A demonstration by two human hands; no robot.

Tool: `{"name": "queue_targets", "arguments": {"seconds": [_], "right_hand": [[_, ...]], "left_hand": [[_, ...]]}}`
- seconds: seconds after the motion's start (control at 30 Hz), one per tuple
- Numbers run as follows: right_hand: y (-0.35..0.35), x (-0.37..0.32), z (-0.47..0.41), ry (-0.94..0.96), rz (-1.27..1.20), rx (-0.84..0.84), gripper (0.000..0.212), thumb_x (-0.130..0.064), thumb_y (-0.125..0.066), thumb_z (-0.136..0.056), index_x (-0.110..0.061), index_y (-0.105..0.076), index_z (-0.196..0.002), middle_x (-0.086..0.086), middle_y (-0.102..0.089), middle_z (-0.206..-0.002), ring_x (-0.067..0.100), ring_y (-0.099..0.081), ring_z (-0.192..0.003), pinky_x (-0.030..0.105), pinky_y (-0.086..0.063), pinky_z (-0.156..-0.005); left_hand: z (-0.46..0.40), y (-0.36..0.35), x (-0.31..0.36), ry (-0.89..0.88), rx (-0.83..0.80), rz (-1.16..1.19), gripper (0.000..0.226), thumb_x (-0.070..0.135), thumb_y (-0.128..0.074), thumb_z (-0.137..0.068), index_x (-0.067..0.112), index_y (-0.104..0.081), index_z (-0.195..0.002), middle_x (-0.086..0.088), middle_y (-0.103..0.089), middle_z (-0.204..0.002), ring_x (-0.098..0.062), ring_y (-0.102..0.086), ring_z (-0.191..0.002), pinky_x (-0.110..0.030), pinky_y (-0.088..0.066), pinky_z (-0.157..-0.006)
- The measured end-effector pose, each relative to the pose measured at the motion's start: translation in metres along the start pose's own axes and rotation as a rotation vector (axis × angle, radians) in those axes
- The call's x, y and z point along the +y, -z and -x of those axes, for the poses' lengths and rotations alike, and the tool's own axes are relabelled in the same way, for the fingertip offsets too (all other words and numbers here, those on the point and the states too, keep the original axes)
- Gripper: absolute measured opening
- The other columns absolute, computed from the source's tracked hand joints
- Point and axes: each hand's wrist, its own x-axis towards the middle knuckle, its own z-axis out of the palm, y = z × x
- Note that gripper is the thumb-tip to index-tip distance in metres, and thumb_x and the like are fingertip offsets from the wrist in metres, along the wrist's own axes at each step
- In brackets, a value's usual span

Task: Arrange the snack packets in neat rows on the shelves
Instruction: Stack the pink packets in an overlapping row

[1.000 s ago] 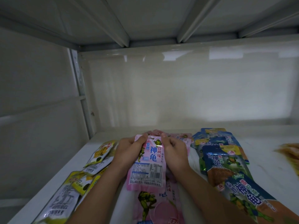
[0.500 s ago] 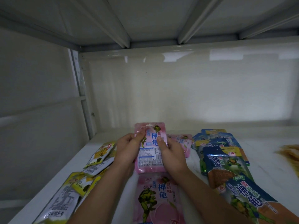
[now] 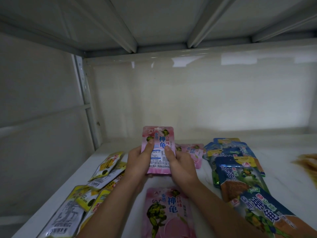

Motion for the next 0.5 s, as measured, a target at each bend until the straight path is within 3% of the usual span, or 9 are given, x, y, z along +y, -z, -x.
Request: {"name": "queue_targets", "arguments": {"seconds": [0.1, 0.23, 0.4, 0.5], "right_hand": [[-0.002, 0.004, -0.004, 0.006, 0.055, 0.048, 0.065, -0.053, -0.041, -0.107, 0.005, -0.056, -0.08, 0.024, -0.063, -0.074, 0.035, -0.058, -0.064, 0.043, -0.048, -0.063], [-0.002, -0.001, -0.002, 0.015, 0.136, 0.037, 0.05, -0.04, -0.037, -0.111, -0.014, -0.04, -0.069, 0.004, -0.042, -0.063, 0.018, -0.04, -0.059, 0.036, -0.03, -0.06], [-0.001, -0.001, 0.0, 0.045, 0.069, 0.037, 0.049, -0.041, -0.044, -0.11, -0.011, -0.043, -0.07, 0.0, -0.042, -0.064, 0.013, -0.038, -0.06, 0.034, -0.031, -0.061], [0.004, -0.007, 0.005, 0.105, -0.02, 0.119, 0.048, -0.037, -0.059, -0.104, -0.02, -0.043, -0.062, -0.013, -0.044, -0.052, 0.002, -0.038, -0.051, 0.018, -0.03, -0.053]], "left_hand": [[-0.001, -0.001, -0.005, 0.065, -0.085, -0.036, 0.044, 0.044, -0.065, -0.101, 0.001, -0.073, -0.099, -0.018, -0.071, -0.068, -0.025, -0.055, -0.046, -0.025, -0.038, -0.043], [-0.002, 0.002, -0.008, 0.012, -0.101, -0.102, 0.04, 0.04, -0.063, -0.103, 0.002, -0.072, -0.093, -0.013, -0.067, -0.059, -0.02, -0.05, -0.041, -0.023, -0.036, -0.042], [-0.003, 0.003, -0.009, -0.018, -0.111, -0.135, 0.042, 0.041, -0.058, -0.106, 0.003, -0.072, -0.097, -0.014, -0.067, -0.059, -0.021, -0.056, -0.044, -0.024, -0.037, -0.042], [-0.002, 0.001, -0.012, -0.006, -0.162, -0.114, 0.041, 0.048, -0.057, -0.105, 0.011, -0.072, -0.1, -0.021, -0.072, -0.07, -0.027, -0.058, -0.05, -0.026, -0.036, -0.045]]}}
